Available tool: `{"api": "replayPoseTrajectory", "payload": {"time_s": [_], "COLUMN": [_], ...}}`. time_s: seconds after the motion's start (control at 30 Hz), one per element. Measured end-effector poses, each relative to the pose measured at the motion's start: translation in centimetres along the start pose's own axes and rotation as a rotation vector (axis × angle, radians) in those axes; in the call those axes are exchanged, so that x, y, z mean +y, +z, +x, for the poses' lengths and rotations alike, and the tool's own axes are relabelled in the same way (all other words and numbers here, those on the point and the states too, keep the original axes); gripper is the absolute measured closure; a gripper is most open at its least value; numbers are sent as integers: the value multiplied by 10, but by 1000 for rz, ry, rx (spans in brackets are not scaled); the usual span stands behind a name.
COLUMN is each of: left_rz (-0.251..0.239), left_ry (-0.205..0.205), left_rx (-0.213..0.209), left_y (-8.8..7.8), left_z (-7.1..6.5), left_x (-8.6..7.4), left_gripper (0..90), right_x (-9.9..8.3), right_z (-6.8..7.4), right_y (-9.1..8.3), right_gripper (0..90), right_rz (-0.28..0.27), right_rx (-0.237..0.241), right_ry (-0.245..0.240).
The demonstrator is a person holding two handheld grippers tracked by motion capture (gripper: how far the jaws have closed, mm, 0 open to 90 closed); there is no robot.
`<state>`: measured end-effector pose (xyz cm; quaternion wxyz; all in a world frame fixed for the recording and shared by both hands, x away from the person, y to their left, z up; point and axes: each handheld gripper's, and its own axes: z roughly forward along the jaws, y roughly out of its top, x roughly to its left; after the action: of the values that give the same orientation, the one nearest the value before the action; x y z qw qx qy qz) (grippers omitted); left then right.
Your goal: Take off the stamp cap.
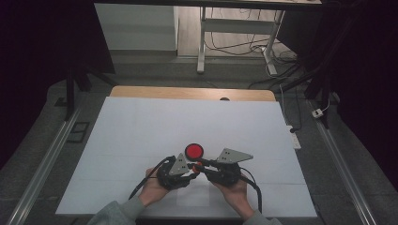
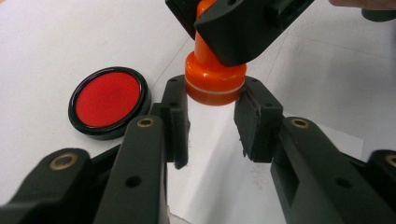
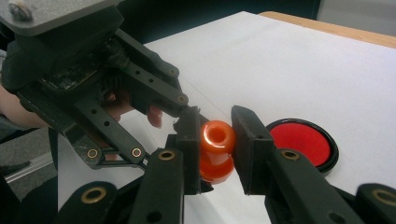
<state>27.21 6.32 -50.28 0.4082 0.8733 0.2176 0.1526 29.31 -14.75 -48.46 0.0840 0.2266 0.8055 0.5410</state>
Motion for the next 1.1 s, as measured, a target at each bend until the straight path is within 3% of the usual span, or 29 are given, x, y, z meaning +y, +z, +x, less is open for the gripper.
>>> {"api": "replayPoseTrajectory", "payload": {"time_s": [1.1], "left_rz": [2], "left_ry": [-6], "left_rx": [-13], "left_y": [1], "left_z": [1], "left_x": [-1], "left_gripper": [658], "right_x": [-1], "right_z": [1], "right_y": [0], "right_gripper": [727], "right_rz": [-5], "right_rx": [-13], "right_ry": [5]}}
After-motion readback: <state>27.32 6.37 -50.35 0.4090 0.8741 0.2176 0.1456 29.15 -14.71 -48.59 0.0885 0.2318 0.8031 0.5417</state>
